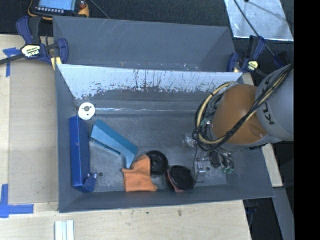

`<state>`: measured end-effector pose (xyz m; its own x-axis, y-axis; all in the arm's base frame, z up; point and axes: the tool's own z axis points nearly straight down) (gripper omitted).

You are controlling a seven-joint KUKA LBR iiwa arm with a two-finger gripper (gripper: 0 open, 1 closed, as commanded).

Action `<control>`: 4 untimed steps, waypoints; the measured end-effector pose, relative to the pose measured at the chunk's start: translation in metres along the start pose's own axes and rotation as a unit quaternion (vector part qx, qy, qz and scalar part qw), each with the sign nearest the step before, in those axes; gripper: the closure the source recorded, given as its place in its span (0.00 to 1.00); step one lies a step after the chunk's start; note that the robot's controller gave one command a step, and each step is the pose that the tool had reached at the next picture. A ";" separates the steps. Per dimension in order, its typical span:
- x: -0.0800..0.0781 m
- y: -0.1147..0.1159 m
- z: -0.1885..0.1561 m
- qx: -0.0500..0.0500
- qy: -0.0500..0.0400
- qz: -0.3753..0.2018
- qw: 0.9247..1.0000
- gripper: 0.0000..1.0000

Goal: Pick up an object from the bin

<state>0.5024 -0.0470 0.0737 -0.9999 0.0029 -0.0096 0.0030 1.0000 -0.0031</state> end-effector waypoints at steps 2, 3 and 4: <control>-0.017 0.058 0.000 0.001 0.003 0.119 0.993 0.00; -0.009 0.078 0.000 -0.001 0.001 0.078 0.997 0.00; -0.061 0.073 0.003 -0.001 0.003 0.089 0.996 0.00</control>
Offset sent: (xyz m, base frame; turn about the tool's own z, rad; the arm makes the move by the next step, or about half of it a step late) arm 0.0169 0.0817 -0.0024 0.2176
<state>0.5635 0.0259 0.0712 -0.9835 0.1808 -0.0030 0.1808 0.9835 0.0004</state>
